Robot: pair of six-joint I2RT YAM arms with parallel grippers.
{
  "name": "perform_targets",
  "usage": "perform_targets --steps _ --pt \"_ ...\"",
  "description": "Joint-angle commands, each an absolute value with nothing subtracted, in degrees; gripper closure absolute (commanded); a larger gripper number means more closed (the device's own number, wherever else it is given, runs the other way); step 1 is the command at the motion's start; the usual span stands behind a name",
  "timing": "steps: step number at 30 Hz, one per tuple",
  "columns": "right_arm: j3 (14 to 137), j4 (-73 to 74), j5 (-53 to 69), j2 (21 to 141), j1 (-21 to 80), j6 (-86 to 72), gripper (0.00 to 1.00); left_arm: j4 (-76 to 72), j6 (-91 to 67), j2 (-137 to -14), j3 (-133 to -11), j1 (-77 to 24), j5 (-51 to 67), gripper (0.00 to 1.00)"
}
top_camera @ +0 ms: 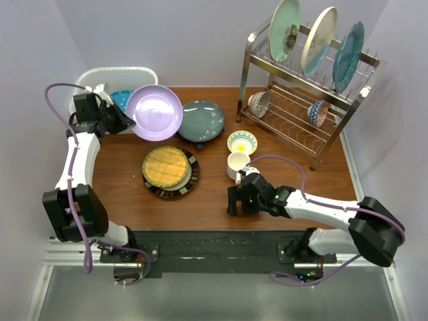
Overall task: Place the plates into the plastic bin on the countertop
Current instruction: Place the plate in the plastic bin.
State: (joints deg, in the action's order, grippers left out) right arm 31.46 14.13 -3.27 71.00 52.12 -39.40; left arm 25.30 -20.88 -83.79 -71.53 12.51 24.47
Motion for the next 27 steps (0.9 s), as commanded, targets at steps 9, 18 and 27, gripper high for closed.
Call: perform_targets --steps 9,18,27 --pt "32.9 14.1 -3.3 71.2 52.2 -38.8 0.01 14.1 -29.4 -82.5 -74.0 16.2 27.0 1.0" --pt "33.0 14.3 -3.2 71.3 52.3 -38.6 0.01 14.0 -30.5 -86.1 -79.2 17.4 24.4 1.0" --pt "33.4 13.9 -2.9 72.6 52.3 -38.5 0.01 12.6 -32.9 -90.3 -83.2 19.4 22.9 1.0"
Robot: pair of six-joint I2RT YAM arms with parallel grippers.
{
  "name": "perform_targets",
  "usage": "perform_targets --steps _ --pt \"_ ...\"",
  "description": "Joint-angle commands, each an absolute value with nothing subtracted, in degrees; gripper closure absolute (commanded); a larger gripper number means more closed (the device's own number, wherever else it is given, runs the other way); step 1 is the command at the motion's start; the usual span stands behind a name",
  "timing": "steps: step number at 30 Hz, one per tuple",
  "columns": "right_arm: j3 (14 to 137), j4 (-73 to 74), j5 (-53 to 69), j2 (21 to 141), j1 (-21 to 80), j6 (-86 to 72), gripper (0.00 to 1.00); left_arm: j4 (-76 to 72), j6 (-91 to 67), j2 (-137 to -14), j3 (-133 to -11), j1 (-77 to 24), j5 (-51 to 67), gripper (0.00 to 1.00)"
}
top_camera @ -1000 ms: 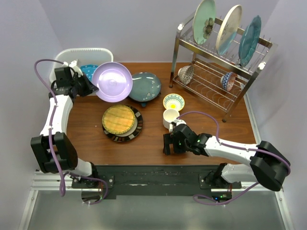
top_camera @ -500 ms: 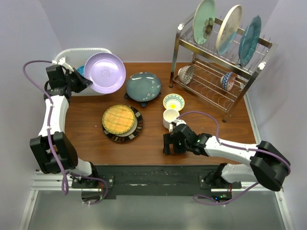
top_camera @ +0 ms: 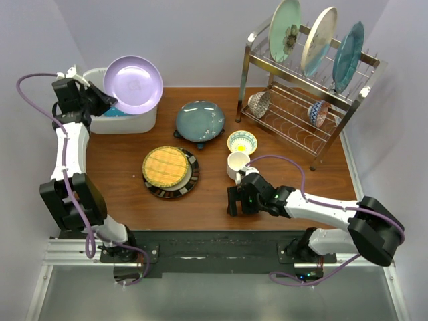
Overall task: Place the plates into the plastic bin on the countertop
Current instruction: Place the plate in the plastic bin.
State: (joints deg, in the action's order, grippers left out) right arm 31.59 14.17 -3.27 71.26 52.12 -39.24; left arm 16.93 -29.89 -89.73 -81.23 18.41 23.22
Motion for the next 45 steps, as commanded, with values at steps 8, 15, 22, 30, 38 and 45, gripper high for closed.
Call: perform_targets --steps 8,15,22,30,38,45 --pt "34.9 15.0 -3.3 72.6 52.2 -37.9 0.01 11.2 -34.9 -92.4 -83.9 20.6 18.4 1.0" --pt "35.2 14.9 -3.2 73.7 52.2 -37.7 0.01 11.1 -34.8 -93.3 -85.0 21.1 12.1 1.0" --pt "35.0 14.9 -3.1 73.6 52.3 -37.7 0.01 12.0 -36.0 -96.8 -86.8 21.1 7.8 1.0" --pt "34.5 15.1 -3.4 73.1 52.2 -37.8 0.01 12.1 -36.4 -100.5 -89.7 21.2 5.5 1.0" --pt "34.5 15.0 -3.4 73.4 52.2 -37.8 0.01 13.7 -36.2 -104.2 -93.7 21.1 6.5 1.0" --pt "34.4 15.0 -3.5 73.1 52.2 -37.9 0.01 14.2 -35.3 -107.3 -94.1 21.2 8.3 0.97"
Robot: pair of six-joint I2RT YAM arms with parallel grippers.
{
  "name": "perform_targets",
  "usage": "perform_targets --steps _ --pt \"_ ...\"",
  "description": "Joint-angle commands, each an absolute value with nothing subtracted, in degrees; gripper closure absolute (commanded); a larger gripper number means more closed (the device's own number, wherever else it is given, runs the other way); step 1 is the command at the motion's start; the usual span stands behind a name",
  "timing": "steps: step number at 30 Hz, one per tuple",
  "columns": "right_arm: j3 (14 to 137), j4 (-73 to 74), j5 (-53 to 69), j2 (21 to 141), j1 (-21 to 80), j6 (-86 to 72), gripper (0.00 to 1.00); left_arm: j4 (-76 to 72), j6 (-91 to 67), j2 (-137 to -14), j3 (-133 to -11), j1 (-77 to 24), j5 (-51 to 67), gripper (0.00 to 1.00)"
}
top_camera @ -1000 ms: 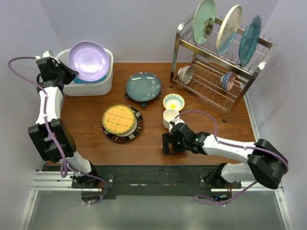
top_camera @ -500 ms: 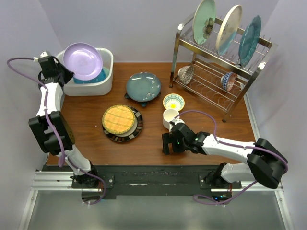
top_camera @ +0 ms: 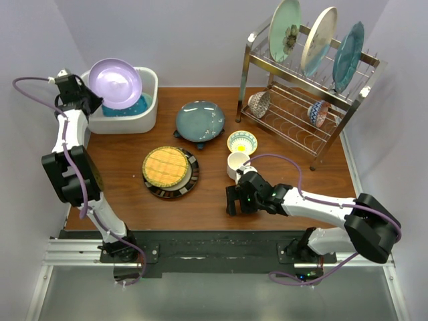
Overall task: Place the plates into the plastic bin on the countertop
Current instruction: Place the plate in the plastic bin.
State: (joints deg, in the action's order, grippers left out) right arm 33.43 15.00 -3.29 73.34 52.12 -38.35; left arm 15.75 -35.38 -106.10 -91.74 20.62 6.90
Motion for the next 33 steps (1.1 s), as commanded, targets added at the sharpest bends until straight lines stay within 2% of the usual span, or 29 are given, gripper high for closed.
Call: perform_targets --steps 1,6,9,13,22,29,33 --pt "34.4 15.0 -3.5 73.1 52.2 -37.9 0.01 14.0 -35.2 -107.6 -94.0 21.1 8.4 0.96" --pt "34.3 15.1 -3.6 73.2 52.2 -38.0 0.01 13.9 -35.2 -108.7 -93.8 21.1 10.4 0.94" --pt "34.4 15.0 -3.5 73.3 52.2 -38.0 0.01 13.8 -35.2 -109.0 -93.8 21.1 11.0 0.91" --pt "34.4 15.0 -3.5 73.5 52.2 -37.9 0.01 14.0 -34.9 -109.1 -93.3 21.1 11.2 0.82" --pt "34.5 14.7 -3.3 73.8 52.2 -38.0 0.01 13.4 -34.5 -108.6 -91.0 21.1 11.7 0.73" --pt "34.5 14.8 -3.2 73.7 52.2 -37.8 0.01 13.6 -34.5 -109.1 -90.3 21.2 12.6 0.71" --pt "34.7 14.9 -3.2 73.6 52.2 -37.7 0.01 14.3 -33.8 -109.0 -90.5 21.1 12.7 0.65"
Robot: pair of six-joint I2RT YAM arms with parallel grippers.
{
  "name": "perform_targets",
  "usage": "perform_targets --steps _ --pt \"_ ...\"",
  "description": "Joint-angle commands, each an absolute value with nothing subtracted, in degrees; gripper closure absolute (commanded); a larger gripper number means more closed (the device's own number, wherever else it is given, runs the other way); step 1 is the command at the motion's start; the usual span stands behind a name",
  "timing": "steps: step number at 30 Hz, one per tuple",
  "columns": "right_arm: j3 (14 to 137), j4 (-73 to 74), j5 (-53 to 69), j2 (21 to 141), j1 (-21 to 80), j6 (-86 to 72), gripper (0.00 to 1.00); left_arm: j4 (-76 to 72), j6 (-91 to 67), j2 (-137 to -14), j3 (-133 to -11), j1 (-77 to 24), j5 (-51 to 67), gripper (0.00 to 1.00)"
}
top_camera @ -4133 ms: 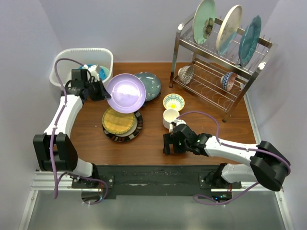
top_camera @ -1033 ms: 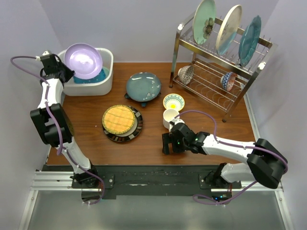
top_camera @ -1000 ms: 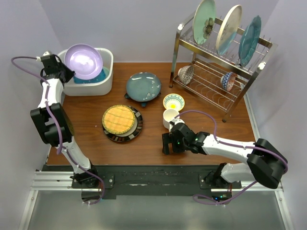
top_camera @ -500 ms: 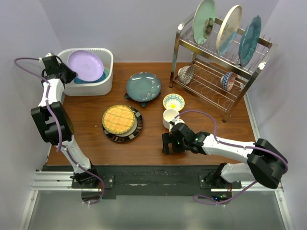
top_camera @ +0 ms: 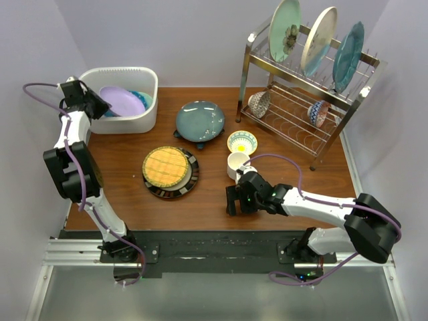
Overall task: Place the plates into the plastic bin on the countertop
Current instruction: Place the plate in the plastic bin.
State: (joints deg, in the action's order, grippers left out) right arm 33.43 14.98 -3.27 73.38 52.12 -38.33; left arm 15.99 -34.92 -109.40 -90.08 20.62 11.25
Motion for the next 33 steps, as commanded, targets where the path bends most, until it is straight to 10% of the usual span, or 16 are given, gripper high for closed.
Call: perform_targets --steps 1,33 --pt "34.6 14.9 -3.2 73.4 52.2 -37.7 0.01 14.4 -33.5 -109.1 -90.7 21.2 13.5 0.64" --pt "34.3 14.7 -3.0 72.4 52.2 -37.4 0.01 5.3 -34.8 -93.9 -80.9 21.9 22.2 0.22"
